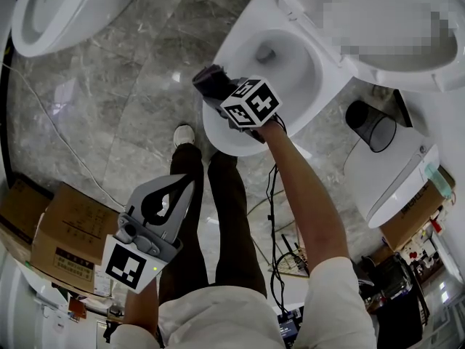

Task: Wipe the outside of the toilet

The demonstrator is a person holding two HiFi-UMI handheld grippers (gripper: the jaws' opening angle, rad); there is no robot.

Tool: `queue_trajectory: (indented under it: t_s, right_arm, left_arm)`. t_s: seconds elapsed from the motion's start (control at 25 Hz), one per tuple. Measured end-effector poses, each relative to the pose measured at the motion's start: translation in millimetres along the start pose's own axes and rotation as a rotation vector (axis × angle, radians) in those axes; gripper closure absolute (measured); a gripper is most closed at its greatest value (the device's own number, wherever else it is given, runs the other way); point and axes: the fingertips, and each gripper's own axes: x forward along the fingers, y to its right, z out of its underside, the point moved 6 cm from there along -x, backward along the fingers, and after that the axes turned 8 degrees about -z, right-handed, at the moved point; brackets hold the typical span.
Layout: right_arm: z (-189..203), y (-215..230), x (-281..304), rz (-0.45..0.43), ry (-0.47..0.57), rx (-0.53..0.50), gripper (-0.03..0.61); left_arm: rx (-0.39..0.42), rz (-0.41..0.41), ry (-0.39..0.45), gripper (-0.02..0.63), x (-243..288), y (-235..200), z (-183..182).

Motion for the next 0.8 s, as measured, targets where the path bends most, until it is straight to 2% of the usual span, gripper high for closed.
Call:
queue_trajectory:
  t_s: [0.4, 0.8]
  right_arm:
    - [-27, 19, -11, 0.030, -0.058, -0.067, 0.525]
    - [-54, 45, -32, 0.114, -0.084, -0.131, 0.525]
  left_arm:
    - [-0.006, -0.006, -0.008, 0.615, 0, -9, -1]
    - [-0.011, -0.020, -0.011, 0.615, -2, -18, 0]
